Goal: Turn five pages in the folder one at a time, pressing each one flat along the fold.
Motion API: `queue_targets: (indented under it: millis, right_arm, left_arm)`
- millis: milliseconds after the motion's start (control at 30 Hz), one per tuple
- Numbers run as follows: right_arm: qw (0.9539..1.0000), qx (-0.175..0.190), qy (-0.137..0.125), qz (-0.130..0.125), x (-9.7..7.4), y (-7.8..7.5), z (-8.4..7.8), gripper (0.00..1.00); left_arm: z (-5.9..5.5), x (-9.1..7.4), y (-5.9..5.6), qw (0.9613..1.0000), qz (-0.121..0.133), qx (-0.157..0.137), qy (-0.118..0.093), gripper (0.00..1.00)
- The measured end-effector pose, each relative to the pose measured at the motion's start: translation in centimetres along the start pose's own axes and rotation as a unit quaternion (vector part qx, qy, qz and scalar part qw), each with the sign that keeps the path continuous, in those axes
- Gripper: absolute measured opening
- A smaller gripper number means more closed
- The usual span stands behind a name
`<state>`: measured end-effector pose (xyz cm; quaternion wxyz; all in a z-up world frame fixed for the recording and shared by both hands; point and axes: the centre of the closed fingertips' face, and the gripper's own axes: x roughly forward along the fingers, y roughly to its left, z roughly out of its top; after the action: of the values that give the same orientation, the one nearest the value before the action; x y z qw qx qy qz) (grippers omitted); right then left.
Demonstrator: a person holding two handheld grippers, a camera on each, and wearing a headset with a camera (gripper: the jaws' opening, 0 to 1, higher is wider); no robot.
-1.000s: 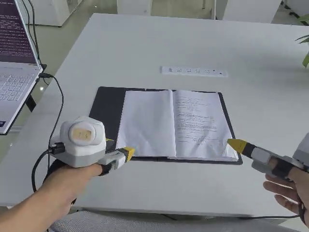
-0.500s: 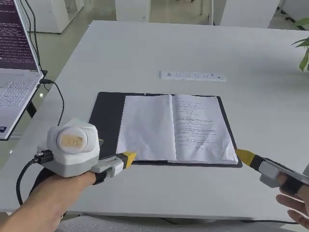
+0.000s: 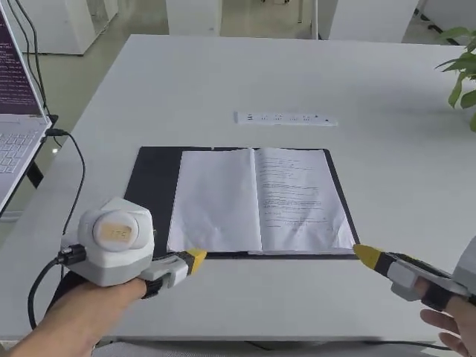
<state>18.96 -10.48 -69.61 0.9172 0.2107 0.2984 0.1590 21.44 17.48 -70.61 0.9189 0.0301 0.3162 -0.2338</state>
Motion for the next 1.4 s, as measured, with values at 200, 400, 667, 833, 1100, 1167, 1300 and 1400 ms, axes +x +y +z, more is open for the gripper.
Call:
queue_targets:
  millis: [200, 400, 667, 833, 1100, 1167, 1300, 1400]
  right_arm:
    - [1.0000, -0.002, 0.007, -0.002, 0.6, -0.9, -0.2, 0.47]
    - [0.9999, -0.008, 0.014, -0.001, 1.1, -1.3, -0.5, 0.46]
    - [0.9997, -0.008, 0.025, -0.003, 2.1, -2.0, -0.9, 0.46]
    - [0.9995, -0.007, 0.030, -0.005, 2.5, -2.9, -1.1, 0.45]
    - [0.9995, -0.001, 0.030, -0.010, 3.2, -4.8, -1.1, 0.43]
    - [0.9994, 0.001, 0.032, -0.011, 3.3, -5.2, -1.1, 0.43]
    - [0.9994, 0.002, 0.031, -0.013, 4.0, -6.0, -1.1, 0.42]
    - [0.9993, 0.002, 0.035, -0.013, 4.7, -6.4, -1.2, 0.42]
  left_arm:
    - [0.6, 2.3, -1.8, 0.9997, -0.019, 0.012, 0.008, 0.53]
    - [1.7, 5.4, -4.6, 0.9986, -0.042, 0.031, 0.009, 0.53]
    - [3.1, 10.5, -8.9, 0.9961, -0.073, 0.050, 0.007, 0.54]
    - [3.7, 13.7, -11.5, 0.9943, -0.084, 0.065, -0.001, 0.56]
    - [3.5, 17.7, -13.7, 0.9936, -0.082, 0.077, 0.001, 0.55]
    - [3.3, 18.6, -13.8, 0.9937, -0.078, 0.080, 0.005, 0.55]
    - [2.8, 20.0, -14.1, 0.9936, -0.068, 0.090, 0.006, 0.55]
    - [2.1, 20.8, -13.9, 0.9937, -0.055, 0.096, 0.018, 0.57]
